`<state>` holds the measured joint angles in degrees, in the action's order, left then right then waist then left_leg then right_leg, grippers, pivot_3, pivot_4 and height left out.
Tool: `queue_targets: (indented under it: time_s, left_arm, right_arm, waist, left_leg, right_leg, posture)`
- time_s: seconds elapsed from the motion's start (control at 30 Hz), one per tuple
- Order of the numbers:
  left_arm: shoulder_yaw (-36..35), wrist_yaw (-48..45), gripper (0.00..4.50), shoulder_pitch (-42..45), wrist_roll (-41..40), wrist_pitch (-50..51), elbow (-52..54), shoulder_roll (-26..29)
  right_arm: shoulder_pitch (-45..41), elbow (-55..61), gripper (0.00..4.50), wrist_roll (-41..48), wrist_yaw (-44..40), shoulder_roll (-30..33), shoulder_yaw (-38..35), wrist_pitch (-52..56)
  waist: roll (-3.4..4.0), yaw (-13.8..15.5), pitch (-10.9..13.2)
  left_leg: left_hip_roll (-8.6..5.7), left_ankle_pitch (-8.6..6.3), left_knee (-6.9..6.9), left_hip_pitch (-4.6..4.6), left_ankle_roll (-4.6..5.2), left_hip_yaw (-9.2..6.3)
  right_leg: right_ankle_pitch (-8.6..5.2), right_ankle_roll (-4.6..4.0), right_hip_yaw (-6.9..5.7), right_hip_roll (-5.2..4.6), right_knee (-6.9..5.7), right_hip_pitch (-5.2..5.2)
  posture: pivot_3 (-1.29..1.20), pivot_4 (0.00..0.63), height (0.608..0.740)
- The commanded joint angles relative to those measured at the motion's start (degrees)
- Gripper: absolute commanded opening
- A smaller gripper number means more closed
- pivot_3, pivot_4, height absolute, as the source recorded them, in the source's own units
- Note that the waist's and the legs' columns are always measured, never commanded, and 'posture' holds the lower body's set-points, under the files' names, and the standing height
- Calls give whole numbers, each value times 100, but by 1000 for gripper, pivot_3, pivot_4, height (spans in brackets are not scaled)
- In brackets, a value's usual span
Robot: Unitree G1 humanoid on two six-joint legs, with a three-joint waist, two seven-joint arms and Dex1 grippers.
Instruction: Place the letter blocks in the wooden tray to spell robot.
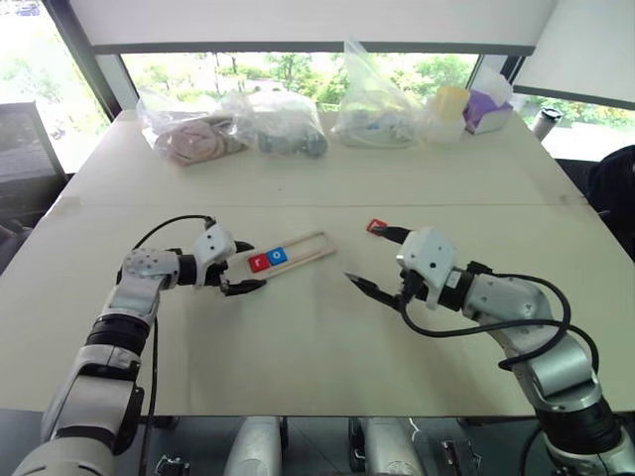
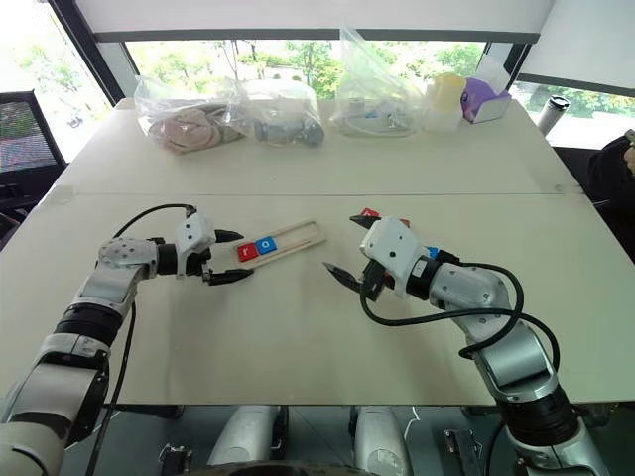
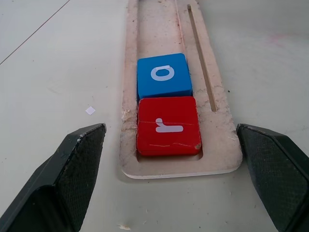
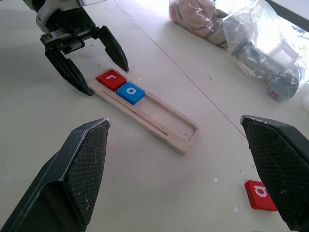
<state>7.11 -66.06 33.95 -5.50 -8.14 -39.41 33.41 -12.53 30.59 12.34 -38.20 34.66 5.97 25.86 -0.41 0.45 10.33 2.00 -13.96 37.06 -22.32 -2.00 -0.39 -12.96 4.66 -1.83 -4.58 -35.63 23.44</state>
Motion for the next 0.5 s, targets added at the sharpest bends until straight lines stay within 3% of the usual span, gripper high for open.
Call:
queue_targets:
  time_s: [0.03, 0.1, 0.5]
  left_arm:
    - [186, 66, 3751, -257, 300, 310, -220, 31]
    - [233, -10, 3125, -244, 279, 399, -99, -24]
    - [621, -538, 3128, -84, 277, 553, 781, -280]
  right_arm:
    - [-92, 63, 4500, -13, 31, -62, -13, -96]
    - [-122, 40, 4500, -24, 25, -73, -4, -97]
    - [-221, -55, 4500, -34, 4, -21, -97, -114]
  waist:
    - [27, -7, -17]
    - [29, -7, -19]
    - [28, 57, -18]
  left_leg:
    - [1, -1, -6, -1, -1, 0]
    - [1, 0, -4, -2, 0, 3]
    - [-9, 1, -3, -45, 2, 3]
  right_leg:
    - [0, 0, -2, 0, 15, -2]
    - [1, 0, -2, -3, 21, -5]
    - [-1, 3, -3, -9, 44, 10]
  posture:
    - [0, 150, 740]
    - [0, 150, 740]
    - [0, 150, 740]
